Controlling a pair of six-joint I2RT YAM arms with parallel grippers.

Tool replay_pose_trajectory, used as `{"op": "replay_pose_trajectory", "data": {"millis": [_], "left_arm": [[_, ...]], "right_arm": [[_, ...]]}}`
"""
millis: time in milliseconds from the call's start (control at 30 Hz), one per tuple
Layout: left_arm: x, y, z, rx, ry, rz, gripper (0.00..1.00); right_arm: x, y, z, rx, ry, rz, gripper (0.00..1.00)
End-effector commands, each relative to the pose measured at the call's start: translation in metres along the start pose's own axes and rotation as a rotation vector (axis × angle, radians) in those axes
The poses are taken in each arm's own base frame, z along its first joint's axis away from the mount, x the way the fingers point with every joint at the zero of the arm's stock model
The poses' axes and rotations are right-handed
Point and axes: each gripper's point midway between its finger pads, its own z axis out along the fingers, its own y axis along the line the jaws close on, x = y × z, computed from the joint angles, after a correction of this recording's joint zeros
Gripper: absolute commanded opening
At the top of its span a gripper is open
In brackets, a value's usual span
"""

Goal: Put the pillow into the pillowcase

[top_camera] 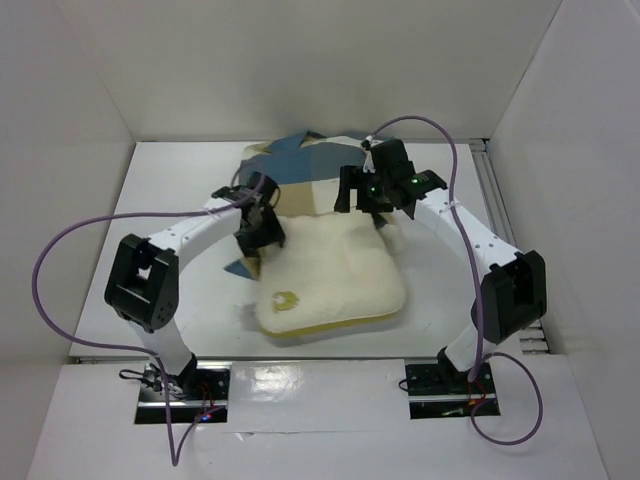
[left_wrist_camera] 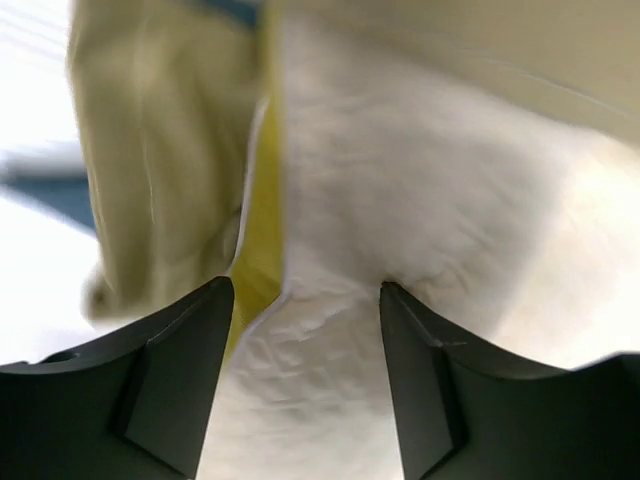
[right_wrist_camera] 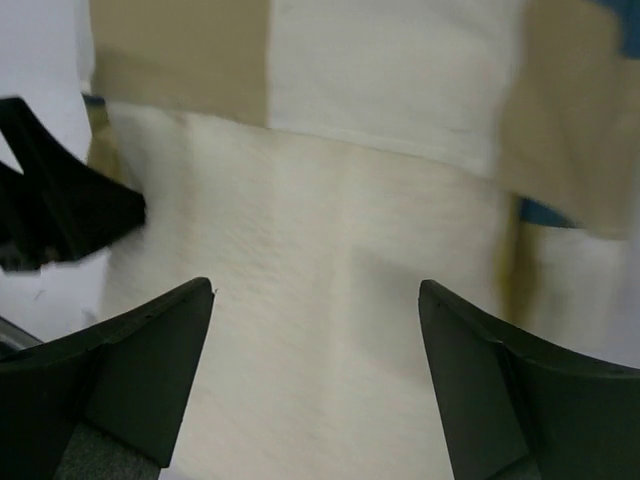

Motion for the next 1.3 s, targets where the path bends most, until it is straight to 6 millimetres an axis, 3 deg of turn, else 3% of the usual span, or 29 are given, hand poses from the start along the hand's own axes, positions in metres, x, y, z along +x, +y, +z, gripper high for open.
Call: {"op": "replay_pose_trajectory", "data": {"millis": [0,100,133,233,267,333,367,400,433,533,567,733,800,867,900,933,1000,1033,1100,1167,1267], "left_arm": [[0.050,-0.081,-0.054,0.279,0.091,0.040,0.74],[0.020,-0.083,-0.072,0.310,0.019,0.116,0.80],[0.003,-0.066,-0.076,0.269,-0.019,0.093,0.82],[-0.011,-0.036,-0.072,0.248,-0.043,0.095,0.84],[-0.012,-0.014,-0.057,0.229,-0.007,0.066,0.86],[-0.005,-0.009,-0.049,0.306,0.040,0.085,0.87],[0.006,0.005,-0.042,0.317,0.068,0.077,0.87],[0.014,0.005,-0.040,0.348,0.080,0.095,0.87],[0.021,0.007,-0.039,0.370,0.089,0.098,0.88],[0.047,-0.001,-0.044,0.511,0.118,0.130,0.88],[0.054,-0.004,-0.046,0.544,0.128,0.144,0.88],[0.090,-0.011,-0.042,0.574,0.123,0.284,0.88],[0.105,-0.012,-0.037,0.557,0.117,0.342,0.87],[0.111,-0.014,-0.034,0.560,0.091,0.407,0.87],[0.114,-0.017,-0.031,0.557,0.083,0.430,0.87],[0.120,-0.020,-0.032,0.566,0.071,0.489,0.87],[0.124,-0.022,-0.028,0.548,0.047,0.534,0.90],[0.128,-0.030,-0.032,0.563,0.029,0.562,0.92],[0.124,-0.035,-0.038,0.549,-0.045,0.582,1.00],[0.126,-0.045,-0.051,0.583,-0.106,0.622,1.00],[0.118,-0.055,-0.062,0.614,-0.191,0.655,1.00]], "right_arm": [[-0.020,0.025,0.000,0.016,-0.094,-0.096,0.91],[-0.019,0.038,0.002,0.032,-0.121,-0.141,0.92],[-0.023,0.042,0.000,0.039,-0.137,-0.133,0.92],[-0.016,0.054,0.002,0.079,-0.125,-0.169,0.95],[-0.016,0.061,0.011,0.080,-0.098,-0.212,0.97],[0.009,0.077,0.020,0.078,-0.033,-0.261,0.97],[0.019,0.080,0.027,0.090,-0.027,-0.281,0.98],[0.042,0.078,0.037,0.132,0.000,-0.332,0.98],[0.051,0.075,0.042,0.156,0.009,-0.349,0.98],[0.082,0.049,0.054,0.259,0.087,-0.407,0.98],[0.091,0.048,0.055,0.265,0.102,-0.434,0.98],[0.143,0.021,0.064,0.292,0.222,-0.503,0.98],[0.152,0.011,0.069,0.323,0.238,-0.498,0.90],[0.154,0.003,0.073,0.366,0.235,-0.490,0.66],[0.148,0.002,0.072,0.371,0.231,-0.481,0.43],[0.138,0.018,0.069,0.313,0.211,-0.477,0.00],[0.119,0.030,0.059,0.229,0.187,-0.450,0.00],[0.104,0.054,0.046,0.111,0.151,-0.429,0.00],[0.081,0.064,0.033,0.010,0.114,-0.388,0.00],[0.063,0.079,0.018,-0.074,0.093,-0.374,0.00],[0.057,0.084,0.010,-0.100,0.101,-0.374,0.00]]}}
